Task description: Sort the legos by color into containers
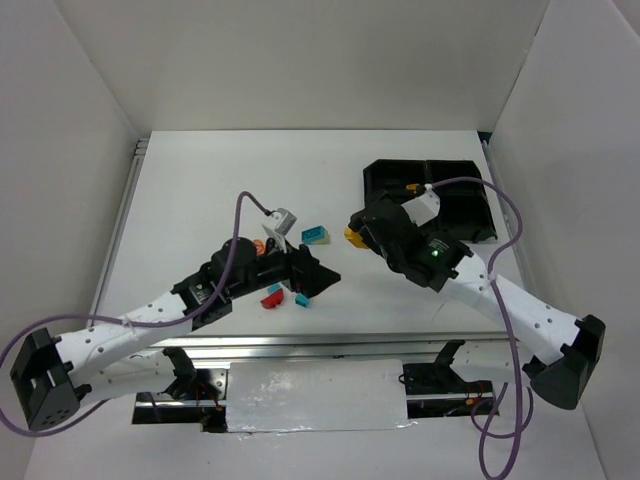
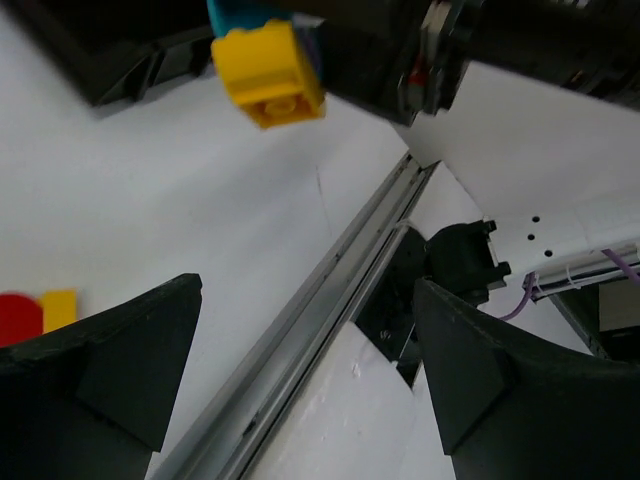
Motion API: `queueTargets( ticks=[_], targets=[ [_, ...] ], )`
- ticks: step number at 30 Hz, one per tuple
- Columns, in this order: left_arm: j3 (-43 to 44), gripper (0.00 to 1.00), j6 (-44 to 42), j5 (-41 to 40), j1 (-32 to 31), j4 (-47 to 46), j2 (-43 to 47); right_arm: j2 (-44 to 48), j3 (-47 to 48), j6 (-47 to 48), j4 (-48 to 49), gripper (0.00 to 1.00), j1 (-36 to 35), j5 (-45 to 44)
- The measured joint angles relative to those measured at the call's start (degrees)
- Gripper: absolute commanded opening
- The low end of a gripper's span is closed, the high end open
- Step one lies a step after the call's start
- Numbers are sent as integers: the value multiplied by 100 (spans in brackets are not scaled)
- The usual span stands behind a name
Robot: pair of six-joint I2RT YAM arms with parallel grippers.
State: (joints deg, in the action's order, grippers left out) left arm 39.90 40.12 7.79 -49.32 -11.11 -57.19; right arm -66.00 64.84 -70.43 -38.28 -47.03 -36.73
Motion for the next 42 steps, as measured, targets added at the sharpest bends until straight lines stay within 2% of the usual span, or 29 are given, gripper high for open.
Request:
queueTargets(
  ticks=[6, 11, 21, 24, 26, 28, 30, 33, 36, 38, 42],
  targets=[
    [437, 93, -142, -413, -308, -942, -944, 691, -361, -216, -35, 0, -105, 2],
    [721, 92, -192, -608, -339, -1241, -1528, 866, -380, -243, -37, 0, -201, 2],
    [988, 92, -223, -638, -380, -1600, -1891, 929, -503, -175, -28, 0, -271, 31],
    [1038, 85, -216, -601, -404, -1714, -1891, 863, -503, -168, -26, 0, -273, 28],
    [1038, 76, -205, -584, -411, -1755, -1891, 807, -503, -170, -22, 0, -291, 20],
    [1038, 61, -229, -588, -413, -1749, -1912, 765, -501, -168, -17, 0, -306, -2],
    [1038, 56, -219, -623, -393, -1714, -1967, 765, -501, -149, -24, 0, -339, -4],
    [1038, 55, -214, -634, -382, -1714, -2022, 756, -496, -122, -24, 0, -402, -22],
    [1038, 60, -214, -636, -387, -1727, -2033, 756, -494, -105, -26, 0, -420, -39],
    [1038, 58, -216, -623, -393, -1725, -2041, 758, -485, -96, 11, 0, -452, -20],
    [1043, 0, -22, -599, -380, -1742, -2072, 789, -483, -35, 105, 0, -474, -15]
  ],
)
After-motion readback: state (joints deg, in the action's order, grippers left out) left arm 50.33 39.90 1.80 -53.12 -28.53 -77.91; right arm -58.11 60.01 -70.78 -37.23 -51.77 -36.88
